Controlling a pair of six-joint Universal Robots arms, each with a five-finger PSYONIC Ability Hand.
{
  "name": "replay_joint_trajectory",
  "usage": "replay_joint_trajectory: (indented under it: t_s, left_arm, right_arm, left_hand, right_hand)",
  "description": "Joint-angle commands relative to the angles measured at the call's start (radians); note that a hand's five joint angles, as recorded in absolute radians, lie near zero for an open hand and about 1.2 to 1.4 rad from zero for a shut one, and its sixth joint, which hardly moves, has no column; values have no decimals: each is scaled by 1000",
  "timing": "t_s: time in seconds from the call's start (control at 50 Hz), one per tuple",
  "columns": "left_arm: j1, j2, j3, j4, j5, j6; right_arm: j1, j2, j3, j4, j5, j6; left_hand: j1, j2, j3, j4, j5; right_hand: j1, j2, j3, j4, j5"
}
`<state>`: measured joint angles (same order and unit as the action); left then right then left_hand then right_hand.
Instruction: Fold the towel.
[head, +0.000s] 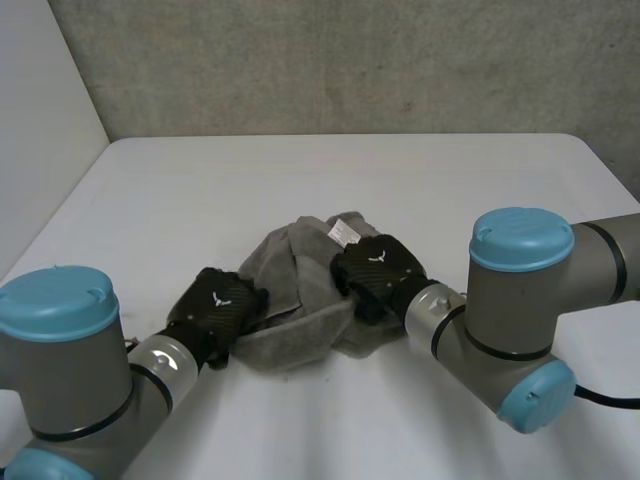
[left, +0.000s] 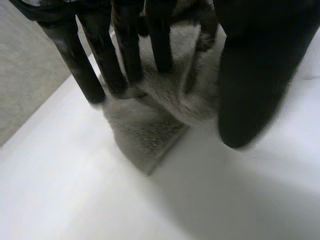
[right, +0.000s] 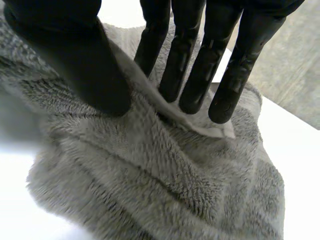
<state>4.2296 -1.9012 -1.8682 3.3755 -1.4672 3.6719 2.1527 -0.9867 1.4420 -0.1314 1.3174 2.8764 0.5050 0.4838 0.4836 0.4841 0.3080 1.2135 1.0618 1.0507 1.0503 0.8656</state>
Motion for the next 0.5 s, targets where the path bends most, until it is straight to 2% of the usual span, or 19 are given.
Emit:
replay_joint_trajectory:
  t_s: [0.02, 0.12, 0.16, 0.24, 0.28, 0.3, 0.32, 0.34, 0.38, 0.44, 0.5]
  left_arm:
    - [7, -61, 67, 137, -2, -12]
    - [0, -73, 167, 219, -4, -21]
    - [-11, -70, 280, 280, -21, -51]
    - [-19, -56, 405, 304, -56, -119]
    - [-30, -26, 518, 304, -169, -202]
    - [-30, -25, 518, 304, -170, -202]
    - [-30, -3, 556, 303, -250, -246]
    - [-30, -2, 557, 303, -251, -246]
    - [-42, 34, 569, 292, -356, -308]
    - [-86, 69, 491, 224, -366, -326]
    - [-117, 90, 431, 169, -361, -326]
  right_arm:
    - [-2, 37, -78, -60, 23, 30]
    - [-5, 40, -153, -99, 36, 23]
    - [-11, 20, -210, -186, 60, 23]
    - [-27, -36, -241, -304, 121, 20]
    - [-47, -73, -239, -369, 151, 17]
    - [-63, -110, -232, -432, 172, 18]
    - [-69, -147, -217, -494, 190, 23]
    - [-70, -147, -216, -494, 190, 23]
    - [-79, -209, -168, -543, 194, 27]
    - [-79, -230, -141, -527, 181, 23]
    - [-79, -250, -86, -424, 134, 18]
  left_hand:
    - [891, 912, 913, 912, 914]
    - [891, 912, 913, 912, 914]
    - [891, 912, 913, 912, 914]
    - [891, 912, 913, 912, 914]
    - [891, 912, 913, 912, 914]
    - [891, 912, 913, 912, 914]
    - [891, 912, 913, 912, 914]
    - [891, 912, 913, 912, 914]
    - [891, 912, 913, 912, 914]
    - [891, 912, 913, 912, 914]
    - [891, 912, 913, 912, 914]
  right_hand:
    - [183, 334, 346, 346, 356]
    - [183, 334, 346, 346, 356]
    - [183, 334, 346, 346, 356]
    - [183, 334, 346, 346, 356]
    - [183, 334, 346, 346, 356]
    - [183, 334, 346, 346, 356]
    - [183, 334, 346, 346, 356]
    - [183, 334, 346, 346, 356]
    - [183, 334, 346, 346, 356]
    - [183, 334, 346, 346, 356]
    - [183, 334, 346, 346, 356]
